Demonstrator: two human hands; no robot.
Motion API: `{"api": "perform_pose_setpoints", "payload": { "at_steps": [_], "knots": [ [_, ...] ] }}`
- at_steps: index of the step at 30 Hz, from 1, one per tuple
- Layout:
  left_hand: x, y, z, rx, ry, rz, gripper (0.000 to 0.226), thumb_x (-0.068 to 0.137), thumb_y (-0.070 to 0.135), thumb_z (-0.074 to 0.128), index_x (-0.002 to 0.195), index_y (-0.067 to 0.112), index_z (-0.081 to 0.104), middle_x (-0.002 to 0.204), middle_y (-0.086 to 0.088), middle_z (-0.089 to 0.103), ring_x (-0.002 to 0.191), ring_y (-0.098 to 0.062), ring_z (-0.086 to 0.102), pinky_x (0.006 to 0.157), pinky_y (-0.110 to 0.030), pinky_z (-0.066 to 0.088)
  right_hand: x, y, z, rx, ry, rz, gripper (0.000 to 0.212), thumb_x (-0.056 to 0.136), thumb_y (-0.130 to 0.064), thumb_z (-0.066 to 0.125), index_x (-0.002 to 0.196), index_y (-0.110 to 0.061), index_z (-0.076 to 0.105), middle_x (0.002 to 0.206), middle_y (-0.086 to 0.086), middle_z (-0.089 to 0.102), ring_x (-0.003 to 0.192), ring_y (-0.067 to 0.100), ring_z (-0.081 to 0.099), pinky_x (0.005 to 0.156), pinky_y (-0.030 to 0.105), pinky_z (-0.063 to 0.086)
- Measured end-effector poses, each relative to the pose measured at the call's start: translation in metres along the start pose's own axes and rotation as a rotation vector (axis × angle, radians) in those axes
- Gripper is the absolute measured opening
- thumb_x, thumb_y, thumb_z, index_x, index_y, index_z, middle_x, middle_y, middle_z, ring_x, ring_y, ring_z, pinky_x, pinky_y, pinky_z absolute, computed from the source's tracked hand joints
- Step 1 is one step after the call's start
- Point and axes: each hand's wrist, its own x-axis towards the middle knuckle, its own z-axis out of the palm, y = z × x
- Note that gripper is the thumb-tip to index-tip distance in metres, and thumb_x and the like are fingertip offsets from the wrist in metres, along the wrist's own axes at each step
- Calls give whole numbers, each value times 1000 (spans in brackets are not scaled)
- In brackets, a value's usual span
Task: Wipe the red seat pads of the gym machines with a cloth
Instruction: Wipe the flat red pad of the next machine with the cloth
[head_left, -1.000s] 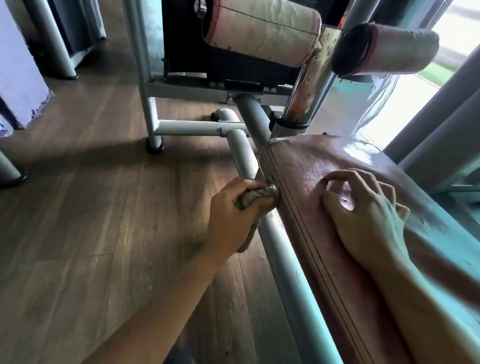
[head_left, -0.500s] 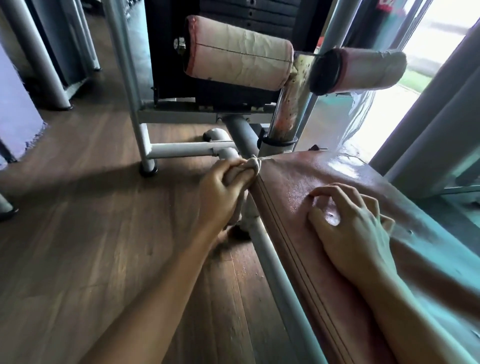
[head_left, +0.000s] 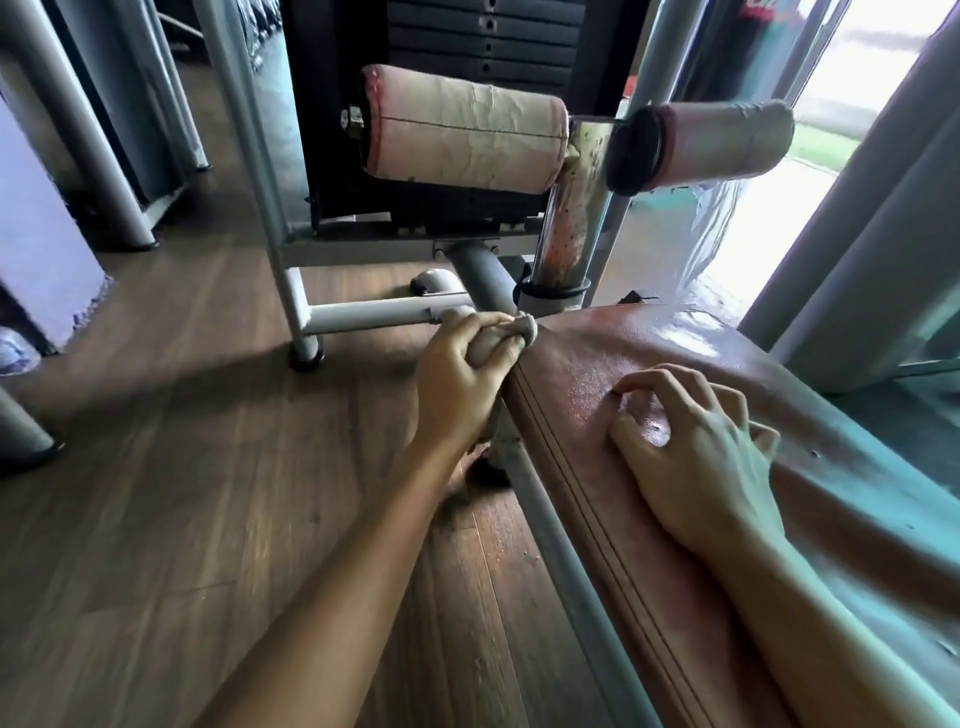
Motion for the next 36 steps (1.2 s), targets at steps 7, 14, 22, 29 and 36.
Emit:
{"api": "perform_pose_setpoints", "payload": {
  "at_steps": [7, 14, 22, 29, 36],
  "knots": [
    [-13, 14, -16, 208, -117, 79, 15, 87, 29, 77, 101, 23, 76, 104, 9, 69, 98, -7, 64, 83, -10, 42, -1, 0, -1, -11, 2, -4, 26, 93, -59, 46, 113, -47, 58, 137, -25, 48, 131, 15, 36, 101, 46, 26],
    [9, 64, -27, 471, -402, -131, 24, 83, 42, 79, 102, 28, 74, 107, -1, 72, 102, -25, 67, 83, -32, 50, -17, -3, -20, 13, -109, -54, 32, 97, -45, 47, 125, -40, 62, 144, -13, 48, 136, 19, 37, 108, 46, 28],
    [-17, 127, 0, -48, -593, -257, 18, 86, 37, 77, 101, 28, 74, 103, 4, 75, 101, -15, 70, 90, -28, 57, -67, 73, -79, 34, -32, -72, 28, 84, -48, 50, 89, -28, 70, 95, -14, 68, 95, 15, 63, 87, 38, 50],
    [-46, 126, 15, 274, -903, 230, 52, 88, 21, 76, 133, 44, 62, 127, 18, 61, 120, -4, 56, 110, -25, 41, -70, 116, -77, 492, 340, 98, 16, 92, -11, 65, 93, -25, 74, 89, -15, 75, 87, 4, 69, 86, 33, 55],
    [-85, 134, 38, 113, -808, 297, 35, 91, 35, 73, 124, 44, 68, 107, 36, 66, 109, 7, 55, 97, -9, 39, -71, 115, -70, 521, 360, 11, 20, 93, -19, 67, 103, -37, 69, 98, -18, 71, 84, -1, 65, 81, 20, 52]
  ]
}}
